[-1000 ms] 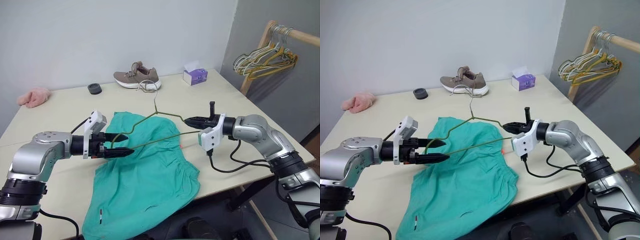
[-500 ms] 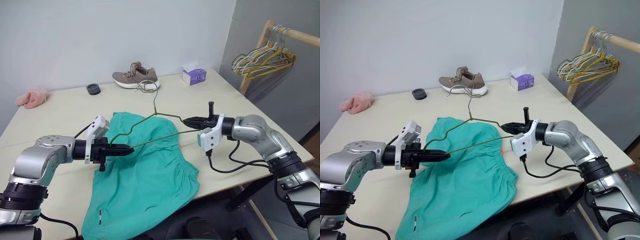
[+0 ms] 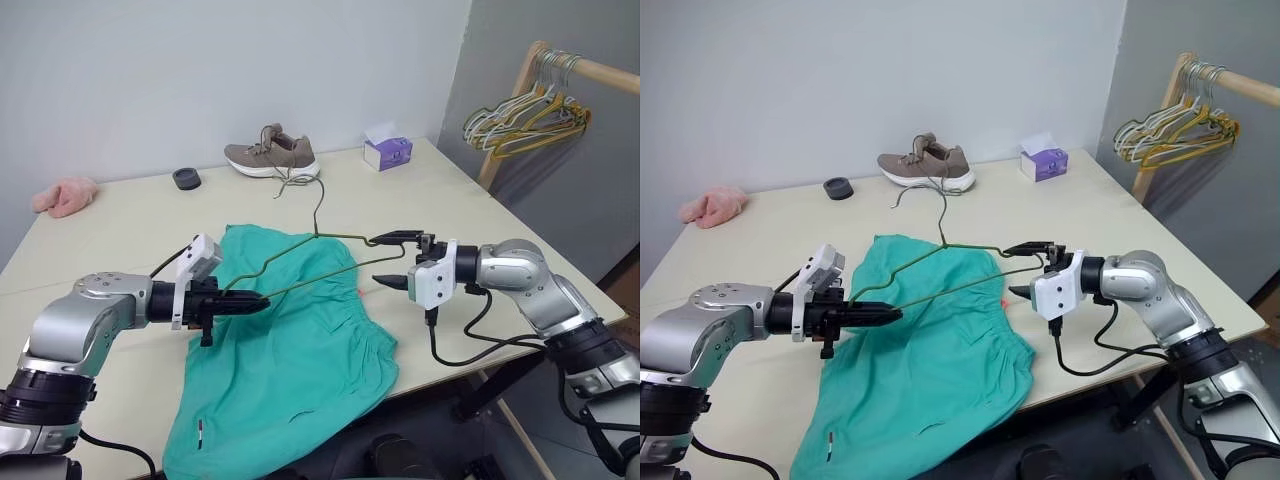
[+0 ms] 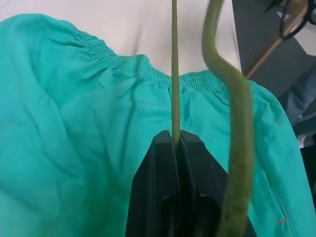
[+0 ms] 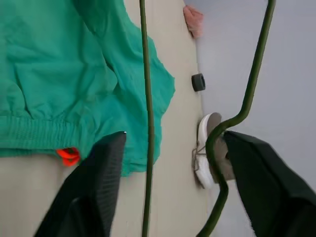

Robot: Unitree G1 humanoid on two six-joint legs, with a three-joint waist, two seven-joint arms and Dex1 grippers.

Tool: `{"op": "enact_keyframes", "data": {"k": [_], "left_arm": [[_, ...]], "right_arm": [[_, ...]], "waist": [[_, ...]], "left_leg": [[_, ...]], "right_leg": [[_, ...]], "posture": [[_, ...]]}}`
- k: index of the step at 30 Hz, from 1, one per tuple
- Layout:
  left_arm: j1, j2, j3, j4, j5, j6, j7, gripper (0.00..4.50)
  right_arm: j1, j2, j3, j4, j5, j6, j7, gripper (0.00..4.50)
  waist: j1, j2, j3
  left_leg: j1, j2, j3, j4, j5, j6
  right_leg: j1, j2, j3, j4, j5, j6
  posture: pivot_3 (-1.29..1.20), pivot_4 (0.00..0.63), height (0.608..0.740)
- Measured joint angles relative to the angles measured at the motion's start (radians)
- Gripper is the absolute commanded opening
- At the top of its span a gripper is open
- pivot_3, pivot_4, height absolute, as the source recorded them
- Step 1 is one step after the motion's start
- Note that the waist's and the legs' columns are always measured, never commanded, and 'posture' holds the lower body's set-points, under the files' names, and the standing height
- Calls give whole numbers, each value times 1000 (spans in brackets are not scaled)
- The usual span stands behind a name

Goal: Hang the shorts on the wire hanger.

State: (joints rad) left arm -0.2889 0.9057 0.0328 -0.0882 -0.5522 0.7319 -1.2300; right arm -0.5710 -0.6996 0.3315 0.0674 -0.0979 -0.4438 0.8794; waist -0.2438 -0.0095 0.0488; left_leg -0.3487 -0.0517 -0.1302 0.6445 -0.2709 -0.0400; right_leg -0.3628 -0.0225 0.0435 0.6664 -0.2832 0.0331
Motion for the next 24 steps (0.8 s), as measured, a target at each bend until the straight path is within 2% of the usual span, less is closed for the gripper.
{"op": "enact_keyframes", "data": {"k": [1,5,10,16,21,24], "left_arm": [[3,0,-2,0,10,-8,2,0],[11,7,-24,-1,58,-69,-2,0],[17,20,-69,-7,120,-157,-27,0],[4,34,-89,-35,145,-203,-57,0],[-7,35,-99,-69,149,-212,-71,0],[-7,37,-101,-80,149,-211,-71,0]], "right_arm": [[11,-11,-13,-23,30,65,20,4489],[44,-52,-83,-100,136,340,74,4489],[51,-82,-92,-225,207,653,138,4489],[24,-68,-15,-300,234,881,211,4489],[-53,-35,82,-274,201,975,242,4489],[-72,-25,125,-232,185,1003,262,3907]], "waist": [[1,0,0],[8,0,0],[8,0,0],[5,0,0],[0,0,0],[-2,0,0]], "left_leg": [[0,0,0,0,0,0],[0,0,0,0,0,0],[0,1,0,0,0,0],[-1,1,1,0,0,0],[-1,1,1,0,0,0],[-1,1,1,-1,0,0]], "right_leg": [[0,0,0,0,0,0],[0,0,0,-1,0,0],[0,0,0,-1,0,0],[-1,0,0,-1,0,0],[-1,0,0,-1,0,0],[-1,0,-1,-1,0,0]], "posture": [[-257,0,740],[-268,0,740],[-275,0,740],[-277,0,740],[-267,0,740],[-262,0,740]]}}
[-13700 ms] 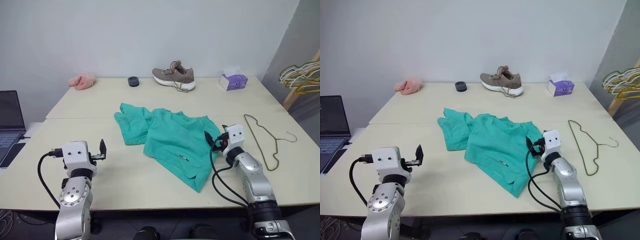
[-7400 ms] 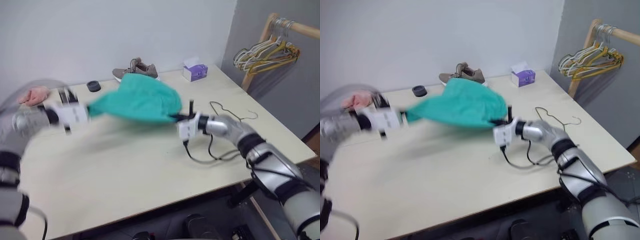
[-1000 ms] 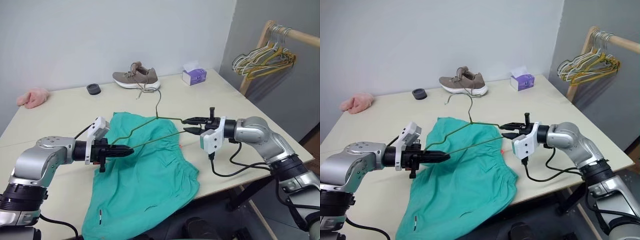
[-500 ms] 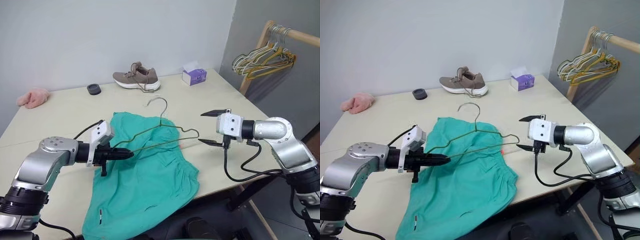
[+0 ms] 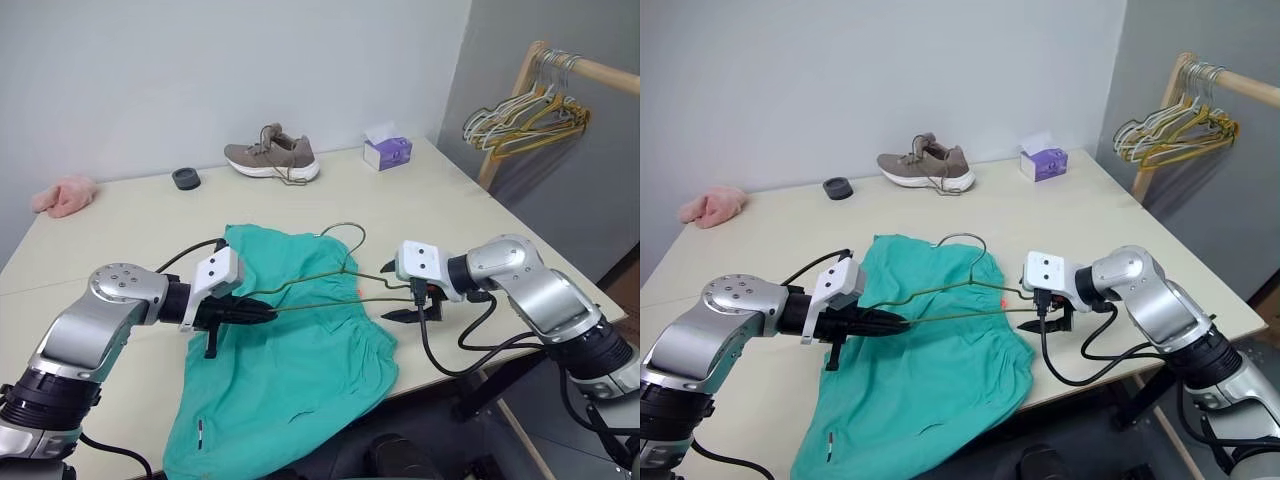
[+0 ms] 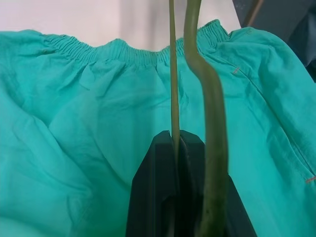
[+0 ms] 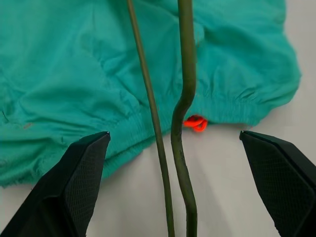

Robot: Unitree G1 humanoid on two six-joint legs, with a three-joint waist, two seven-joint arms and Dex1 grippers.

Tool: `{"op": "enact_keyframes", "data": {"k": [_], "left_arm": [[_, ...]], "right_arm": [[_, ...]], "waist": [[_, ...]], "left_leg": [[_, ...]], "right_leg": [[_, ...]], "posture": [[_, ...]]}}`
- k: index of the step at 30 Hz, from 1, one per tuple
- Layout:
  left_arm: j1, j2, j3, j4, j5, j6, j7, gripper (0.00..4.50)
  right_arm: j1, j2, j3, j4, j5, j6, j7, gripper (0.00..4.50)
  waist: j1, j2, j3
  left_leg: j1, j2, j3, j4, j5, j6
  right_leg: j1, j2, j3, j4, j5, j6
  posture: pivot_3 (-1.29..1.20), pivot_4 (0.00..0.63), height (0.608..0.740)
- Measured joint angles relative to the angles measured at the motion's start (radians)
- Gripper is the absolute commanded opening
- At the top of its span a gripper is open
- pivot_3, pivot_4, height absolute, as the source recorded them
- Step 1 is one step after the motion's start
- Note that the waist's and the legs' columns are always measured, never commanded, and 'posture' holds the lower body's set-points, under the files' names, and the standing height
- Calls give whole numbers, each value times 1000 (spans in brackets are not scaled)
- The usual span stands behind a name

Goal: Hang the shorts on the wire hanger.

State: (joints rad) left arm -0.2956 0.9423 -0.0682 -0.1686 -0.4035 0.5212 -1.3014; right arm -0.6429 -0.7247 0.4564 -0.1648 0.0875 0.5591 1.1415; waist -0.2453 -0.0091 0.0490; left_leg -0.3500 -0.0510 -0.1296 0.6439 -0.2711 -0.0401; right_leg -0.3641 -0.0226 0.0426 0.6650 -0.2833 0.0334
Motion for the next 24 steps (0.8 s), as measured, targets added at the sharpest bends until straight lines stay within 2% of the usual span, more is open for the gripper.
{"op": "enact_keyframes", "data": {"k": [5,10,11,18,19,24], "left_arm": [[2,12,-2,-19,0,0,1,0],[9,13,-2,-25,-1,2,2,0],[12,14,-2,-28,-1,1,4,0],[21,18,-1,-26,1,-5,4,0],[21,16,-1,-25,-2,-2,6,528],[21,-9,8,-16,-29,17,26,1918]], "right_arm": [[-7,14,43,39,-24,43,32,2095],[-8,28,58,43,-28,76,47,280],[-8,27,58,42,-28,80,54,45],[-8,26,66,25,-24,112,78,45],[-8,24,66,20,-24,117,78,0],[-2,18,58,0,-13,131,78,0]], "waist": [[0,0,0],[0,0,0],[0,0,0],[0,0,0],[0,0,0],[0,0,0]], "left_leg": [[-9,0,0,1,0,0],[-11,0,-1,1,0,0],[-11,0,-1,1,0,0],[-11,0,-2,1,0,0],[-11,0,-2,2,0,0],[-11,0,-2,2,0,0]], "right_leg": [[-8,0,0,1,0,0],[-10,0,-1,1,1,-1],[-10,0,-1,1,1,0],[-10,0,-2,1,0,0],[-10,0,-2,1,0,0],[-10,0,-2,1,0,0]], "posture": [[-257,0,740],[-251,0,740],[-251,0,740],[-258,0,740],[-258,0,740],[-260,0,740]]}}
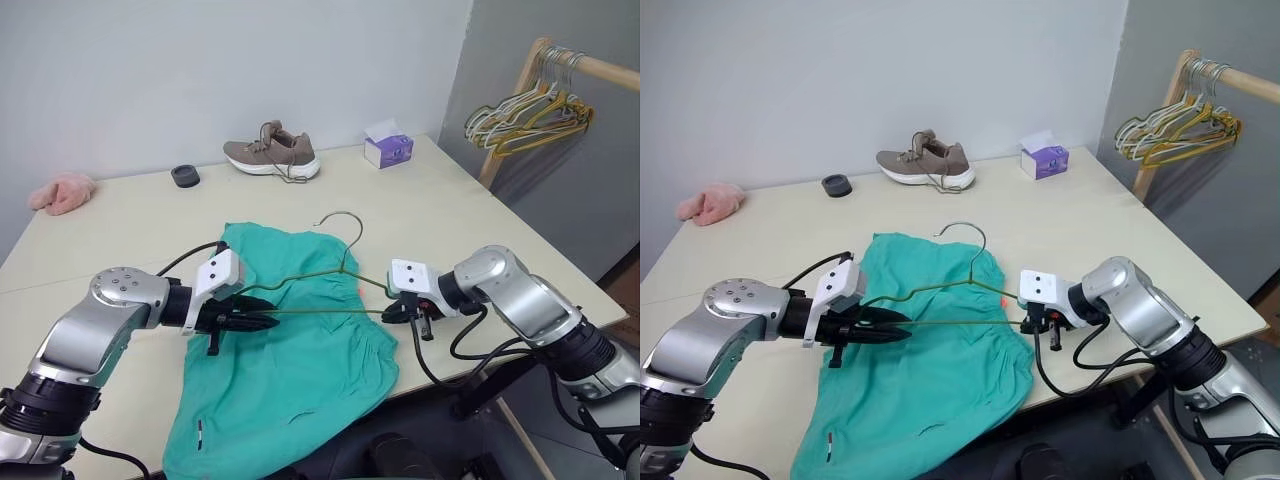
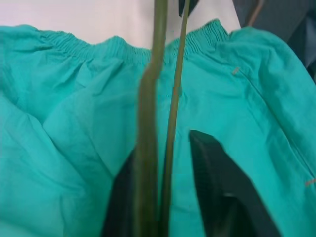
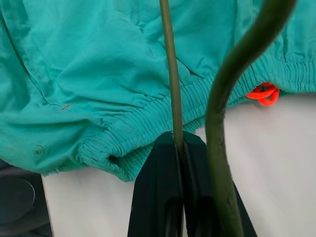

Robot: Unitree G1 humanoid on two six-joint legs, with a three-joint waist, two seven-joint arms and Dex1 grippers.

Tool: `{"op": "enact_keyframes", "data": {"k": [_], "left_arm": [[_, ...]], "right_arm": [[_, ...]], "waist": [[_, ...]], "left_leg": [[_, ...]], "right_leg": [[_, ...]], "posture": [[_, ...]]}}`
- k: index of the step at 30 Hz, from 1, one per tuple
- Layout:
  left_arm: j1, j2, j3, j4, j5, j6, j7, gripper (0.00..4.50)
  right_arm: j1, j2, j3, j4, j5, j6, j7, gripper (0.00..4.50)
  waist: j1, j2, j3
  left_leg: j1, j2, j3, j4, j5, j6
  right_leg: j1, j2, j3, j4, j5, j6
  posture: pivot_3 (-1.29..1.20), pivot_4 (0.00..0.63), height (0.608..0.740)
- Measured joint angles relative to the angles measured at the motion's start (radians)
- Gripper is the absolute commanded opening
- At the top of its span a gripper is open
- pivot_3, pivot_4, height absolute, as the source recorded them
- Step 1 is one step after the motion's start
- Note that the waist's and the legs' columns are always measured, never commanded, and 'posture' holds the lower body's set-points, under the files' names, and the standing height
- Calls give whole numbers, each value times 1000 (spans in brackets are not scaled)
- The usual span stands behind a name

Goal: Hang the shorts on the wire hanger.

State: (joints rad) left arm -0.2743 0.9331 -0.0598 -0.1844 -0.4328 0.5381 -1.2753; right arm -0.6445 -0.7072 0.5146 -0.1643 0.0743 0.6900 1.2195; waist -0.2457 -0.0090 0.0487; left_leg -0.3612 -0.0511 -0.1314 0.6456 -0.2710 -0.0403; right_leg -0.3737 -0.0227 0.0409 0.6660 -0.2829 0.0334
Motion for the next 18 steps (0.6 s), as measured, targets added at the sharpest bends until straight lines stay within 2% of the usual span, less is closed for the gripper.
{"op": "enact_keyframes", "data": {"k": [6,14,18], "left_arm": [[4,-25,59,47,-20,-3,31,3802],[11,-30,156,158,-36,-3,66,3802],[41,-31,177,204,-34,-3,69,4466]], "right_arm": [[44,-56,-52,-24,29,21,1,0],[150,-140,-153,-71,89,89,-10,0],[260,-182,-253,-106,134,157,-52,0]], "waist": [[1,0,0],[-1,0,0],[-1,0,0]], "left_leg": [[0,0,0,0,0,0],[0,0,0,0,0,0],[0,0,0,0,0,0]], "right_leg": [[0,0,0,0,0,0],[0,0,0,0,0,0],[0,0,0,0,0,0]], "posture": [[-265,0,740],[-289,0,740],[-314,0,740]]}}
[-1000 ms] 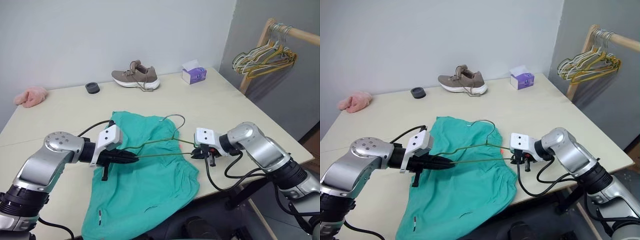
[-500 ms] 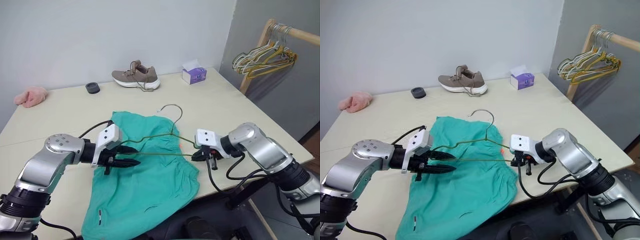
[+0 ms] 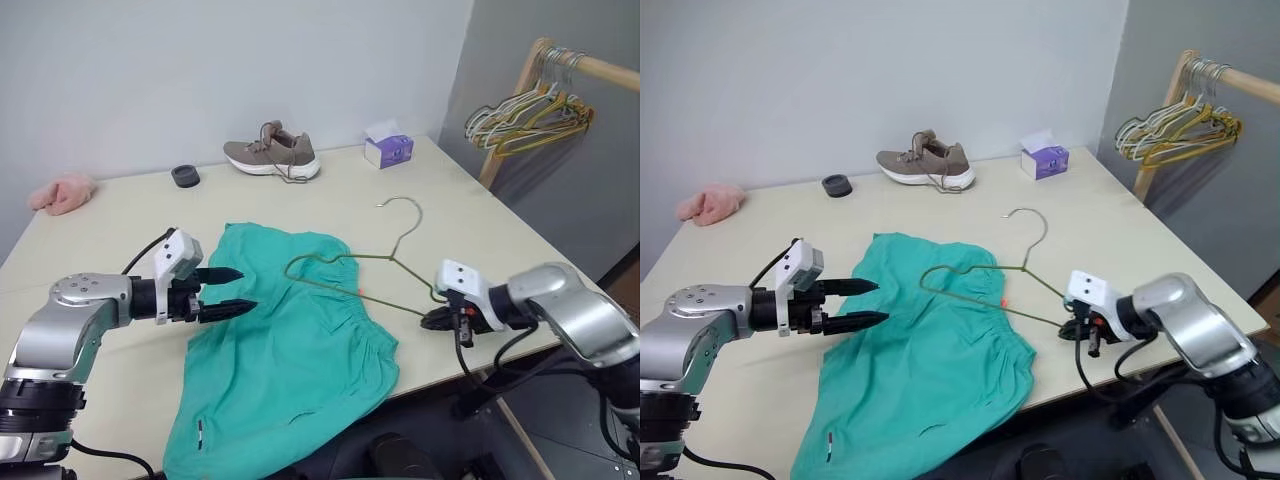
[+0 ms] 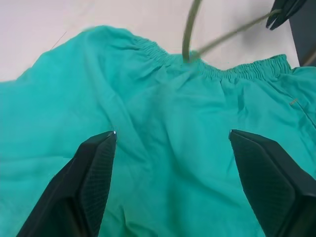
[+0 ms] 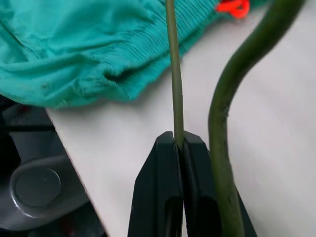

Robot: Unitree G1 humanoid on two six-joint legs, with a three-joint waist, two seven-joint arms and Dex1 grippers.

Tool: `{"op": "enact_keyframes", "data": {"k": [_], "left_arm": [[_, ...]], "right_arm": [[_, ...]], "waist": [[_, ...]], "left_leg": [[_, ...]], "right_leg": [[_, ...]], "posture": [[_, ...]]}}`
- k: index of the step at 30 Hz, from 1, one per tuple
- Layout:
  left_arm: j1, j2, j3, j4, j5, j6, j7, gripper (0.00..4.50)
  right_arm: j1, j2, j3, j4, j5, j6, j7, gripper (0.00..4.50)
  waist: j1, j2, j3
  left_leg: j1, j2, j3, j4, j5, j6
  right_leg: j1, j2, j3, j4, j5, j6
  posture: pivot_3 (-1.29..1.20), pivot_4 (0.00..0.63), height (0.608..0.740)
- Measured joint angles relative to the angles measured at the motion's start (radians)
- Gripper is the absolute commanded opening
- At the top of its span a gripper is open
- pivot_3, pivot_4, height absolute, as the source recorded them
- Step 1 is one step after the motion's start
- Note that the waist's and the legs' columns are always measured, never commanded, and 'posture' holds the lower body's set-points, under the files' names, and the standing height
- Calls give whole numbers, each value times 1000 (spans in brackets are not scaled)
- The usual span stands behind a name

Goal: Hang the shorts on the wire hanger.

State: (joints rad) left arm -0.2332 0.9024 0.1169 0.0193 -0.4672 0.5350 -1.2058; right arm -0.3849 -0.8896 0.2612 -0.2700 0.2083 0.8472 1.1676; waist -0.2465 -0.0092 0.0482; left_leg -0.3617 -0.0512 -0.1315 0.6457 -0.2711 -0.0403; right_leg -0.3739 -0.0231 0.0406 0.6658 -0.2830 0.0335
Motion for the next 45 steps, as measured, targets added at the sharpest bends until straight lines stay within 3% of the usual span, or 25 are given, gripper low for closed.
{"op": "enact_keyframes", "data": {"k": [8,17,26,40,45], "left_arm": [[-17,-25,-13,77,49,-84,17,4466],[-79,-39,-58,107,75,-126,-5,4466],[-77,-56,-71,90,77,-126,-2,4466],[-59,-65,-67,90,99,-159,67,4466],[-43,-67,-63,89,103,-175,87,4466]], "right_arm": [[231,-47,-185,-40,82,140,-104,0],[299,-142,-149,-58,126,201,-98,0],[228,-216,-49,-69,125,144,-26,0],[86,-210,63,-67,86,54,5,0],[12,-143,138,21,88,114,22,0]], "waist": [[-5,-1,-2],[-32,1,-2],[-33,1,-2],[-28,1,-2],[-27,1,-2]], "left_leg": [[0,0,1,1,0,0],[1,0,3,1,0,0],[1,0,2,1,0,0],[0,0,2,1,0,0],[0,0,2,1,0,0]], "right_leg": [[1,0,1,0,1,1],[1,0,1,0,2,3],[1,0,1,0,2,3],[1,0,1,0,2,3],[1,0,1,0,2,3]], "posture": [[-356,0,740],[-349,0,740],[-330,0,740],[-301,0,740],[-292,0,740]]}}
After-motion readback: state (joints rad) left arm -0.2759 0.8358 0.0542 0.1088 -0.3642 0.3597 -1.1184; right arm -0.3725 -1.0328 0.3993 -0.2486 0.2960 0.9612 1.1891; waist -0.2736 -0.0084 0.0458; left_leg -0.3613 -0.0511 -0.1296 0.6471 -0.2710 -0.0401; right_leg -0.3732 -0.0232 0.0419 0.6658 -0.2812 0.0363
